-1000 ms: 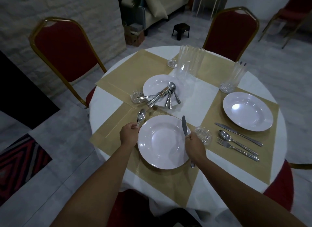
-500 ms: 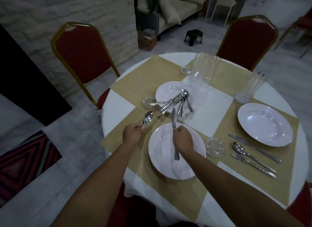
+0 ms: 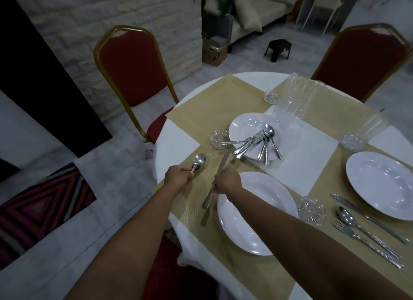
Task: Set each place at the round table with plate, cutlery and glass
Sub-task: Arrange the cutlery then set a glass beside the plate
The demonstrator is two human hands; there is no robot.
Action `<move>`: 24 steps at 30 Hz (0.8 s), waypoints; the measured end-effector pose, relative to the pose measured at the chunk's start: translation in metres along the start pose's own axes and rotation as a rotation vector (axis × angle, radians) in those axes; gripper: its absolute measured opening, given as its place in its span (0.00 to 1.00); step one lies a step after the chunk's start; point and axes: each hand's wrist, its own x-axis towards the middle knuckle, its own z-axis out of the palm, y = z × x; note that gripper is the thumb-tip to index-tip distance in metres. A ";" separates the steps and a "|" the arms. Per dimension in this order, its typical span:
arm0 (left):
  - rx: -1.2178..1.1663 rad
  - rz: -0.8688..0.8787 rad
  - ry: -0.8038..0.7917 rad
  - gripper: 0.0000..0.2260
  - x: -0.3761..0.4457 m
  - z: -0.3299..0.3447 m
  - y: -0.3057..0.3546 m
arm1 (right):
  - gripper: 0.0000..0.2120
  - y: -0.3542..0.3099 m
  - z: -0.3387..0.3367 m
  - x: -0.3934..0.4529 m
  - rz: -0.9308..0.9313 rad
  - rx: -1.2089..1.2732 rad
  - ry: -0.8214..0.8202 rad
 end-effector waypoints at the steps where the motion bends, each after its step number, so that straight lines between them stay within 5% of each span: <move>1: 0.029 0.006 -0.001 0.10 0.002 -0.001 0.000 | 0.09 -0.002 0.004 0.003 -0.001 -0.038 -0.004; 6: 0.148 0.020 0.003 0.09 0.012 -0.001 -0.003 | 0.01 -0.010 0.014 0.007 0.018 -0.193 0.019; 10: 0.179 0.042 0.003 0.09 0.018 0.001 -0.003 | 0.07 -0.008 0.028 0.019 0.037 -0.224 0.043; 17: 0.264 0.122 0.039 0.08 0.021 0.003 -0.001 | 0.02 -0.008 0.028 0.022 -0.066 -0.542 -0.111; 24: 0.334 0.140 0.026 0.08 0.019 0.002 -0.008 | 0.19 -0.010 0.022 0.012 -0.183 -0.787 -0.111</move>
